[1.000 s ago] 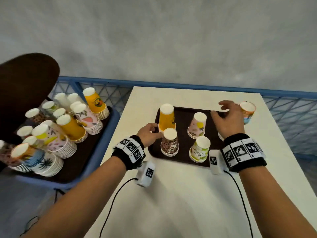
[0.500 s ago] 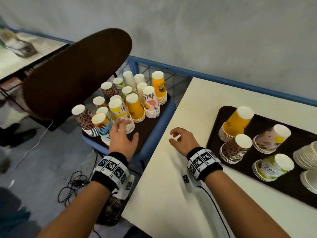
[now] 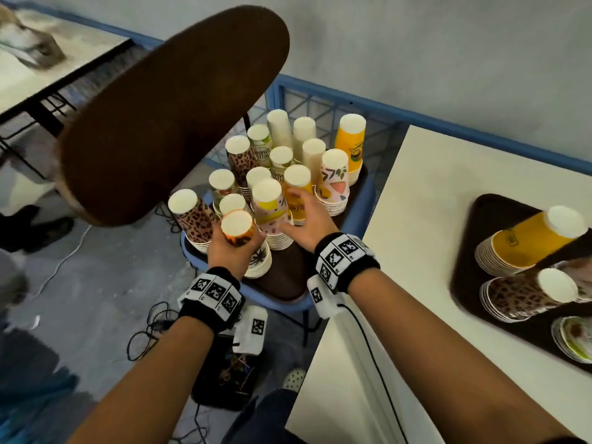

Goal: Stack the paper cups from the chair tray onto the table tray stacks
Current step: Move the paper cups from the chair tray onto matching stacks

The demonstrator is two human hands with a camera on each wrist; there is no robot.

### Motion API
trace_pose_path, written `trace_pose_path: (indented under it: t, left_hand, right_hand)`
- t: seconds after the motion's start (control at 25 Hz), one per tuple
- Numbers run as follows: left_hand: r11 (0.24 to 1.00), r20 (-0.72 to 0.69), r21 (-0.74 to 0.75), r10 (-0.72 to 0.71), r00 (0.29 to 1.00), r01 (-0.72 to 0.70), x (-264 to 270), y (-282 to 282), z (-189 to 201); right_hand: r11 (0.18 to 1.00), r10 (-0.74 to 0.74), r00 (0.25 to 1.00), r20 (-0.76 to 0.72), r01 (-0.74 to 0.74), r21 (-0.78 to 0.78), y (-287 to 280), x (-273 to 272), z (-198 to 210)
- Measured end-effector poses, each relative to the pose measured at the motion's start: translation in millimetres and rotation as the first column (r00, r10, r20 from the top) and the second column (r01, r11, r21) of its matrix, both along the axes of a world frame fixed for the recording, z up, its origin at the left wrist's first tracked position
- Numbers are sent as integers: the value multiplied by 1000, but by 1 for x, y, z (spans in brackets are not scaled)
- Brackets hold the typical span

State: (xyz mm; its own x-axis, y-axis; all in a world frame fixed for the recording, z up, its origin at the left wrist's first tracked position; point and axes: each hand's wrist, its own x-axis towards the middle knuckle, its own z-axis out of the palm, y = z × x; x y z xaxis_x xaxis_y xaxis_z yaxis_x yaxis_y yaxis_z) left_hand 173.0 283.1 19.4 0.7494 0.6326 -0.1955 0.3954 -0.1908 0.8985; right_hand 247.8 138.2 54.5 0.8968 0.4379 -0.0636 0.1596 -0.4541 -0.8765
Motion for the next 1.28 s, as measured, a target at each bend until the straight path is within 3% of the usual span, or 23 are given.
trace_pose_path:
  t: [0.16, 0.44, 0.6, 0.96, 1.16, 1.28]
  left_hand:
    - [997, 57, -69, -43, 997, 47, 2, 4, -20]
    - [962, -43, -162, -230, 972, 220, -5, 21, -49]
    - [950, -78, -189, -265, 961, 247, -5, 24, -52]
    - [927, -3, -145, -349, 937, 345, -15, 9, -45]
    - [846, 66, -170, -503, 862, 506, -16, -37, -31]
    - [756, 106, -225, -607, 787, 614, -15, -89, -19]
  right_hand:
    - [993, 31, 979, -202, -7, 118, 30, 18, -16]
    - [997, -12, 932, -361, 38, 67, 29, 22, -63]
    - [998, -53, 939, -340, 57, 3, 17, 17, -71]
    - [985, -154, 941, -302, 171, 29, -2, -8, -71]
    - [938, -279, 928, -246, 318, 137, -68, -40, -55]
    - [894, -377, 904, -201, 412, 177, -126, -64, -40]
